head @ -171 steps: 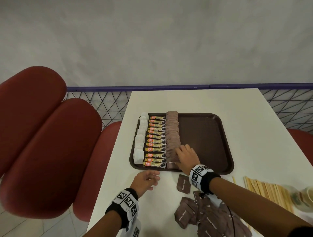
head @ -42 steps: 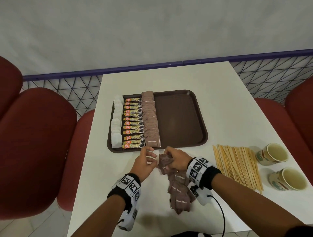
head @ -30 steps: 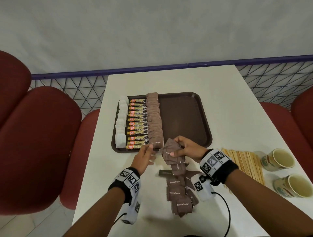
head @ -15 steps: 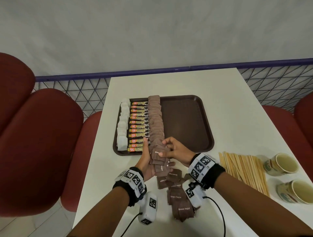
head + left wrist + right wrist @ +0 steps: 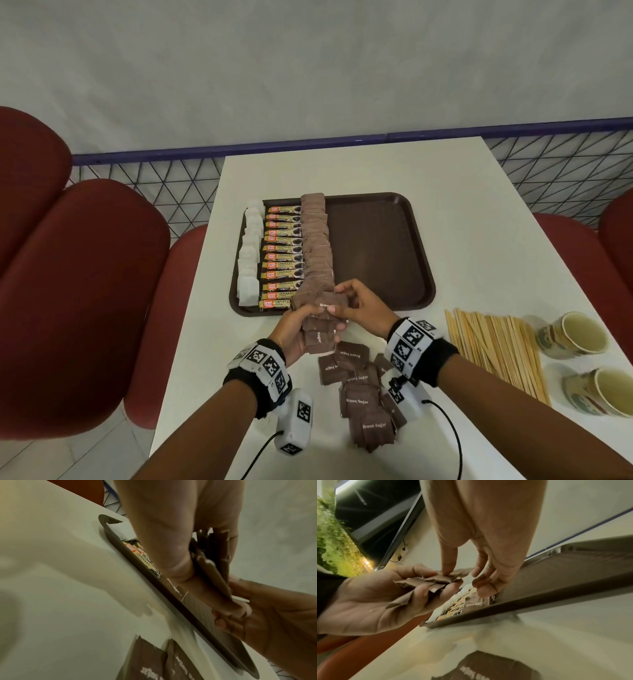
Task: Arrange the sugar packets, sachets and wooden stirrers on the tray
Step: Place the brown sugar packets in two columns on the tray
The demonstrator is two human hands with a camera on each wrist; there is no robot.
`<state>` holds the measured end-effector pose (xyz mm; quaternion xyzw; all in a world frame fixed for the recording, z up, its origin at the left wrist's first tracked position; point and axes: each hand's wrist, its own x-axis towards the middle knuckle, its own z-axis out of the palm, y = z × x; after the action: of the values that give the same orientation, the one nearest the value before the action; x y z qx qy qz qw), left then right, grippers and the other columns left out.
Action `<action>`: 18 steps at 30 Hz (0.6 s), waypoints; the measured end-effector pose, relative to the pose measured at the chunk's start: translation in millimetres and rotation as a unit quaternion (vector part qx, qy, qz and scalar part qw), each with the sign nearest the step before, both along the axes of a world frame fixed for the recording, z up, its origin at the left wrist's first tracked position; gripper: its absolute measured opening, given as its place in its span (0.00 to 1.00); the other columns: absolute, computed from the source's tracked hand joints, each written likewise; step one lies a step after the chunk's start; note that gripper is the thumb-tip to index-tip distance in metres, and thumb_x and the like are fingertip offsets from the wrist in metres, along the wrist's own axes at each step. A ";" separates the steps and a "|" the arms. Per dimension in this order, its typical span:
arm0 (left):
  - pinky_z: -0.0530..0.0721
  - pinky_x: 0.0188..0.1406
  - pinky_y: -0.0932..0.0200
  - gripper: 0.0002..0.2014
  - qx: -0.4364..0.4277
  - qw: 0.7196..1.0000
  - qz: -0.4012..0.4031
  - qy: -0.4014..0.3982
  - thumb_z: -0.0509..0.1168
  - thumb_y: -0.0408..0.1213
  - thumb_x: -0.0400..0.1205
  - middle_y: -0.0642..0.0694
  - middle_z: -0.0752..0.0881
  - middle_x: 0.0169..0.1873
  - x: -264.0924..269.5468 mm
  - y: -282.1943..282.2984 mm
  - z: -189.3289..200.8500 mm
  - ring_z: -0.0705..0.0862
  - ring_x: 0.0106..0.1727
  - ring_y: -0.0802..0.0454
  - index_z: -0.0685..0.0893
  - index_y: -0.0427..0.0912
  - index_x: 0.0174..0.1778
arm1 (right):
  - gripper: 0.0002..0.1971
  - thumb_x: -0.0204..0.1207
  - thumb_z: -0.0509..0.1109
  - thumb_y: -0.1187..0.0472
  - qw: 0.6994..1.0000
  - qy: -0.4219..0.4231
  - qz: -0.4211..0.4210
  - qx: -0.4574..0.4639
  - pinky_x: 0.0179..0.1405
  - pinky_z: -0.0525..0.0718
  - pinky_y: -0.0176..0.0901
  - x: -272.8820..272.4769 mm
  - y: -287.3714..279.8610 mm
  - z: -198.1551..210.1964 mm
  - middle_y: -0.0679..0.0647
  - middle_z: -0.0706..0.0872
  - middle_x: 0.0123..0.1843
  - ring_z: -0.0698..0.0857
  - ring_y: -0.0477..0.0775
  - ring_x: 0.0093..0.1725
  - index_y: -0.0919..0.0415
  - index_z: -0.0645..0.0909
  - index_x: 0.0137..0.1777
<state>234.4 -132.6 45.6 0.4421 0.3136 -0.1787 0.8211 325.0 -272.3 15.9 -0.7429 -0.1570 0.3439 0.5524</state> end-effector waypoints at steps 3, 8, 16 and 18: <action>0.88 0.31 0.54 0.15 0.035 0.999 0.015 -0.004 0.60 0.32 0.81 0.29 0.89 0.44 0.4 1.9 -1.3 0.89 0.32 0.41 0.82 0.30 0.61 | 0.14 0.73 0.73 0.61 0.999 0.037 -0.010 0.013 0.38 0.80 0.32 -1.4 -2.2 1.8 0.51 0.81 0.51 0.81 0.46 0.47 0.55 0.73 0.55; 0.88 0.32 0.54 0.12 0.069 0.997 0.041 0.008 0.67 0.32 0.79 0.28 0.89 0.46 2.2 5.9 -1.8 0.88 0.31 0.40 0.85 0.33 0.57 | 0.05 0.75 0.71 0.67 0.995 0.092 -0.010 0.025 0.31 0.78 0.33 3.6 -4.6 2.8 0.57 0.81 0.44 0.79 0.47 0.36 0.62 0.78 0.48; 0.86 0.29 0.55 0.17 0.051 0.992 0.113 -0.006 0.65 0.33 0.80 0.30 0.88 0.47 10.1 13.7 2.3 0.89 0.34 0.43 0.80 0.28 0.63 | 0.07 0.74 0.70 0.69 0.997 0.036 -0.072 0.004 0.35 0.75 0.34 37.4 7.7 18.3 0.53 0.83 0.46 0.80 0.47 0.43 0.59 0.81 0.50; 0.87 0.30 0.55 0.17 0.041 0.992 0.123 -0.003 0.64 0.33 0.80 0.29 0.87 0.46 12.1 19.0 3.9 0.88 0.32 0.41 0.79 0.28 0.63 | 0.08 0.73 0.71 0.69 0.992 0.008 -0.123 -0.001 0.37 0.75 0.34 57.6 7.9 23.2 0.52 0.83 0.45 0.80 0.47 0.43 0.57 0.81 0.47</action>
<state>246.4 -113.5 49.4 0.4337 0.3699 -0.0619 0.8193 382.6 -264.5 39.1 -0.7543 -0.0598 0.2794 0.5911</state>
